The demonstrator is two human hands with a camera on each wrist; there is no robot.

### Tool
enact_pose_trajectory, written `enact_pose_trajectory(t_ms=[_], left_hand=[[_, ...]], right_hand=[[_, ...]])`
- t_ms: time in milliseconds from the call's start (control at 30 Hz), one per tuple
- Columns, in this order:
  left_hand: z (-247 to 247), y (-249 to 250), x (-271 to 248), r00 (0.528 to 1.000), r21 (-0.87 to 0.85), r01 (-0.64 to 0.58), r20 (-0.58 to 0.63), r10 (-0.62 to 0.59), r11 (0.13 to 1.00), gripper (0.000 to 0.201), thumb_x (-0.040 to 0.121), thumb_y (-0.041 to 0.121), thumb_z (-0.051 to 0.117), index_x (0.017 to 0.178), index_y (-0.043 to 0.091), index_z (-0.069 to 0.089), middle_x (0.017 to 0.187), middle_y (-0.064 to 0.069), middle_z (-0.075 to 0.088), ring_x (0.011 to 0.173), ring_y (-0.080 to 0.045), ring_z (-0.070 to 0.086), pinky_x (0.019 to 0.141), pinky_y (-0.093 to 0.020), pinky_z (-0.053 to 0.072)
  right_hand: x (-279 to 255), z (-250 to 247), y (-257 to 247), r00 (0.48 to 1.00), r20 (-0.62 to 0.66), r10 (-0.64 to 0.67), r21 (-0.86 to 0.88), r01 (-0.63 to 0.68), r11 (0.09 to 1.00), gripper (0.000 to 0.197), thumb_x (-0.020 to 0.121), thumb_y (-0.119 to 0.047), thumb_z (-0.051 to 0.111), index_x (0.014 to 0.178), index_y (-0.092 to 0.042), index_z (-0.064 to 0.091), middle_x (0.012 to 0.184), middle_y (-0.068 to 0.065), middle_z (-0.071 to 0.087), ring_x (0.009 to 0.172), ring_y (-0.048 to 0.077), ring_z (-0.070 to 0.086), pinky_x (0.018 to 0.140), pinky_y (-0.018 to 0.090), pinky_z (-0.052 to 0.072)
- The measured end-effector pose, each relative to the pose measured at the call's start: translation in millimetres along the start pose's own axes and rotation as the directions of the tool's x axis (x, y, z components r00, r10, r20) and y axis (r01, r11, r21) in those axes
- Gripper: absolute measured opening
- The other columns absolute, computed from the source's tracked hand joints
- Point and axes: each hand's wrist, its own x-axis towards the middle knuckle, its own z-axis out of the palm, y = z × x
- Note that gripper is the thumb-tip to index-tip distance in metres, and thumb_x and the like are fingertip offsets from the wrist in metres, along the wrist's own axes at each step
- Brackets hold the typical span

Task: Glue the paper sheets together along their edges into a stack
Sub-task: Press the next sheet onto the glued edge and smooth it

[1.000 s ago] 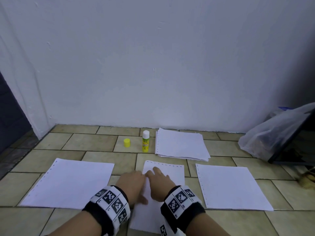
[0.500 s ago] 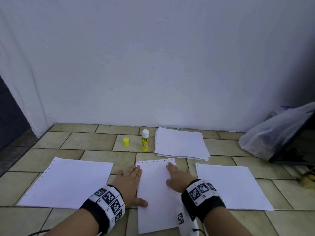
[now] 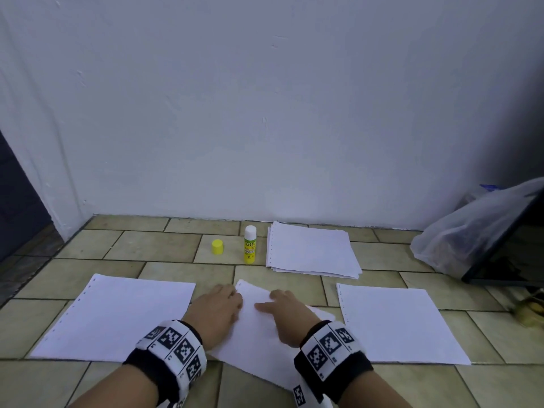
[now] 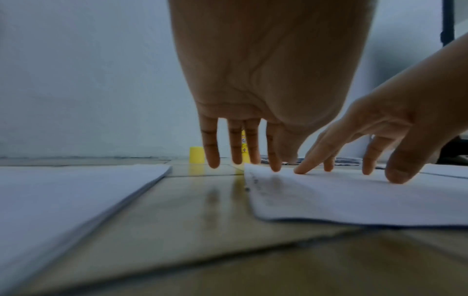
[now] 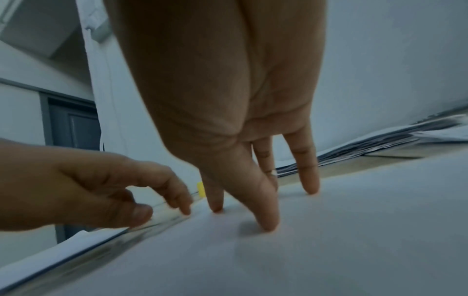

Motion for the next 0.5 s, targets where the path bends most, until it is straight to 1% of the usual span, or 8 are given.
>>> enact_pose_trajectory(t_ms=[67,100,133,200,267,367,433,500], left_hand=[[7.8,-6.4,1.7,0.998,-0.019,-0.028,0.052,0.029,0.999,0.049,0.101,0.022,0.038,0.148,0.016,0.027,0.159,0.000,0.012,0.145,-0.017,0.016,0.111,-0.033,0.030],[9.9,-8.5,1.6,0.995,-0.009,-0.017,0.095,0.018,1.000,0.056,0.102,0.025,0.037,0.153,0.015,0.015,0.162,0.002,0.001,0.148,-0.015,0.006,0.116,-0.035,0.024],[11.7,-9.9,1.8,0.991,0.006,0.003,0.135,-0.004,1.000,0.061,0.103,0.030,0.035,0.154,0.014,0.005,0.162,0.002,-0.007,0.149,-0.014,-0.002,0.118,-0.036,0.018],[14.8,-11.9,2.3,0.981,0.019,0.043,0.188,-0.046,0.999,0.067,0.103,0.036,0.030,0.154,0.012,-0.007,0.160,0.001,-0.017,0.148,-0.011,-0.008,0.120,-0.034,0.011],[17.2,-11.3,2.2,0.970,0.029,0.076,0.231,-0.081,0.997,0.069,0.104,0.039,0.027,0.152,0.009,-0.012,0.159,-0.002,-0.021,0.148,-0.012,-0.010,0.120,-0.033,0.006],[18.6,-9.7,3.2,0.957,0.041,0.101,0.267,-0.108,0.994,0.069,0.104,0.039,0.025,0.151,0.007,-0.014,0.159,-0.005,-0.023,0.148,-0.014,-0.012,0.120,-0.034,0.004],[19.0,-8.7,4.4,0.954,0.039,0.110,0.275,-0.116,0.993,0.069,0.104,0.039,0.024,0.151,0.006,-0.014,0.158,-0.006,-0.023,0.148,-0.015,-0.013,0.120,-0.034,0.004],[19.8,-8.2,5.5,0.952,0.035,0.120,0.280,-0.126,0.992,0.069,0.105,0.038,0.024,0.151,0.006,-0.014,0.158,-0.006,-0.023,0.148,-0.016,-0.014,0.120,-0.035,0.004]], right_hand=[[0.0,1.6,-0.2,0.999,0.002,-0.034,0.020,0.034,0.999,0.068,0.091,0.004,0.044,0.150,-0.025,0.025,0.157,0.006,0.016,0.142,0.024,0.016,0.115,0.037,0.025],[-0.2,2.4,1.8,0.999,0.003,-0.035,0.037,0.035,0.999,0.069,0.091,0.004,0.043,0.151,-0.024,0.022,0.159,0.003,0.013,0.144,0.021,0.013,0.117,0.037,0.022],[-0.6,3.2,5.1,1.000,0.000,-0.024,0.053,0.023,0.998,0.070,0.092,0.003,0.043,0.152,-0.022,0.019,0.160,0.001,0.010,0.146,0.019,0.011,0.118,0.038,0.019],[-3.2,3.9,14.4,0.999,-0.014,0.037,0.081,-0.036,0.996,0.068,0.095,-0.005,0.044,0.153,-0.018,0.012,0.160,-0.001,0.005,0.147,0.017,0.008,0.119,0.042,0.013],[-7.2,4.8,26.9,0.992,-0.001,0.128,0.103,-0.127,0.986,0.074,0.096,-0.025,0.051,0.153,-0.016,0.004,0.161,0.000,-0.002,0.147,0.016,0.005,0.118,0.046,0.010],[-16.0,8.1,45.9,0.964,0.056,0.260,0.141,-0.265,0.954,0.108,0.082,-0.054,0.064,0.152,-0.011,-0.007,0.160,0.004,-0.010,0.148,0.018,-0.002,0.118,0.047,0.007],[-23.4,9.0,53.8,0.955,0.073,0.289,0.169,-0.297,0.940,0.125,0.072,-0.059,0.070,0.151,-0.007,-0.012,0.160,0.006,-0.012,0.148,0.019,-0.006,0.118,0.047,0.004],[-27.7,7.7,55.7,0.955,0.061,0.290,0.196,-0.296,0.935,0.133,0.067,-0.058,0.075,0.150,-0.006,-0.014,0.160,0.005,-0.009,0.148,0.018,-0.004,0.118,0.046,0.003]])
